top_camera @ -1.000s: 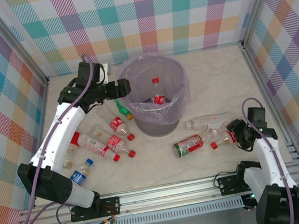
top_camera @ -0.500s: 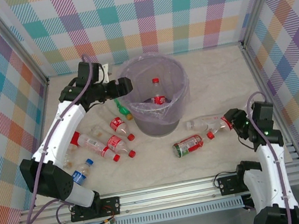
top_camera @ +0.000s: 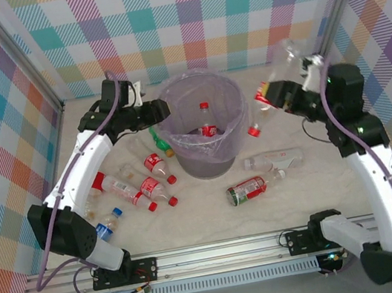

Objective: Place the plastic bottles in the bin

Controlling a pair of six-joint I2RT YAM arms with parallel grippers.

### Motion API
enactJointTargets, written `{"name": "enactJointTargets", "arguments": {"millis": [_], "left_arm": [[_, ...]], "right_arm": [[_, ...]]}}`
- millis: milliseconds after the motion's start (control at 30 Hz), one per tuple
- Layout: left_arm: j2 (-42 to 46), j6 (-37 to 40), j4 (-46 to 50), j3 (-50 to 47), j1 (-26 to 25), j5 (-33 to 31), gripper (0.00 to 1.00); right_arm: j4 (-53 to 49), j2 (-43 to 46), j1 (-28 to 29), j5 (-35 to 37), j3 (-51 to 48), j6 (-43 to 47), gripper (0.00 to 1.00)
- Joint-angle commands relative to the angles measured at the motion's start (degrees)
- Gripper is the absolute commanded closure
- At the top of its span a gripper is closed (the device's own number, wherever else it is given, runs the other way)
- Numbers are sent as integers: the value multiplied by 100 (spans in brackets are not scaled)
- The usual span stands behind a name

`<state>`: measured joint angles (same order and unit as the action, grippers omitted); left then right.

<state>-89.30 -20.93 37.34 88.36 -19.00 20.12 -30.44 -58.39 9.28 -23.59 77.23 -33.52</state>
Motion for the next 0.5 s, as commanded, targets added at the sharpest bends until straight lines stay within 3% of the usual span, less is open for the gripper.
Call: {"name": "enactJointTargets", "arguments": {"millis": [0,200,467], "left_arm": [[-243,-51,56,265,-109,48,45],[-410,-52,138,423,-165,-47,48],[-457,58,174,473,-165,-270,49]], "right_arm": [[64,-700,646,260,883,760,57],[-83,-2186,1744,1173,2182,1805,57],[-223,-3372,2655,2059,2585,2795,57]]}}
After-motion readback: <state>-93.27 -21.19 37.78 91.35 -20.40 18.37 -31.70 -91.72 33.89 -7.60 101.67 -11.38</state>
